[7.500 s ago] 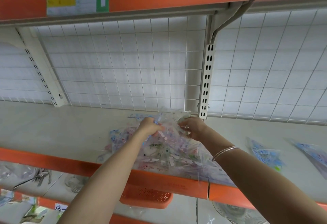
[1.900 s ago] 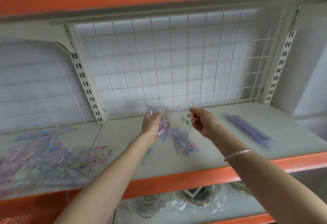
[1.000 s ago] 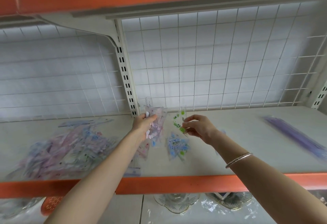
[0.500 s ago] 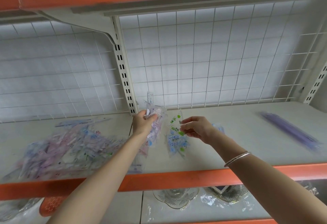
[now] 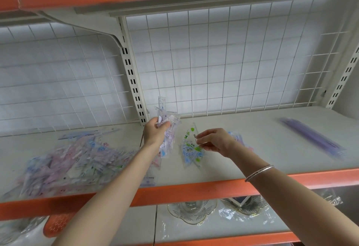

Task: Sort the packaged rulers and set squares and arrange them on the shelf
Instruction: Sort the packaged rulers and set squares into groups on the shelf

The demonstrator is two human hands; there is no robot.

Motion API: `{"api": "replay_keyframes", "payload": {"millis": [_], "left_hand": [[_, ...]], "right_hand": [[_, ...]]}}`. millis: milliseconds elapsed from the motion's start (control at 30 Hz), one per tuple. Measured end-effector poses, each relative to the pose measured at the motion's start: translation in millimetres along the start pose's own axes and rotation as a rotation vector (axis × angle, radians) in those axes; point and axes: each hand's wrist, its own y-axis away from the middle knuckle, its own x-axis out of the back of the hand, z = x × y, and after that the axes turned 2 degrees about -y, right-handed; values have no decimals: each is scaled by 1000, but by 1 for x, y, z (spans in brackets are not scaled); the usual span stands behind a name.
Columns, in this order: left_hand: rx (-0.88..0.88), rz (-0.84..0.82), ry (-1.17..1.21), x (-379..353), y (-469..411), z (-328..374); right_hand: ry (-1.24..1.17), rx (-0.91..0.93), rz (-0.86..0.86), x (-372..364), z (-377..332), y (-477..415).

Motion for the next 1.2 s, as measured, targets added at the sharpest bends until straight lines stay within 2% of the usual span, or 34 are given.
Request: {"api": "replay_keyframes", "payload": {"millis": [400,500,667,733,767,833,933,1067,1200], "left_hand": [[90,-13,80,1,-8,0],[134,-24,114,-1,-4,3],[163,-58,120,-4,3,12],[178,-66,124,-6,4,13],[188,-88,131,-6,5,14],[202,-106,129,-9,6,14],[241,-146,160,-15,9,16],[315,-228,309,-24,14,20],[321,-215,344,-28,16,23]], "right_hand": [[83,34,60,-3,4,-5],[248,72,79,-8,11,-5],[708,209,164,-15,9,-3],[751,259,196,-18,6,-5],[694,284,217,-19,5,-6],[432,293,215,-20,-1,-6],[59,180,62,-22,-12,0],[-59,103,12,-24,-15,4],[-224,49,-21,-15,-13,3]]}}
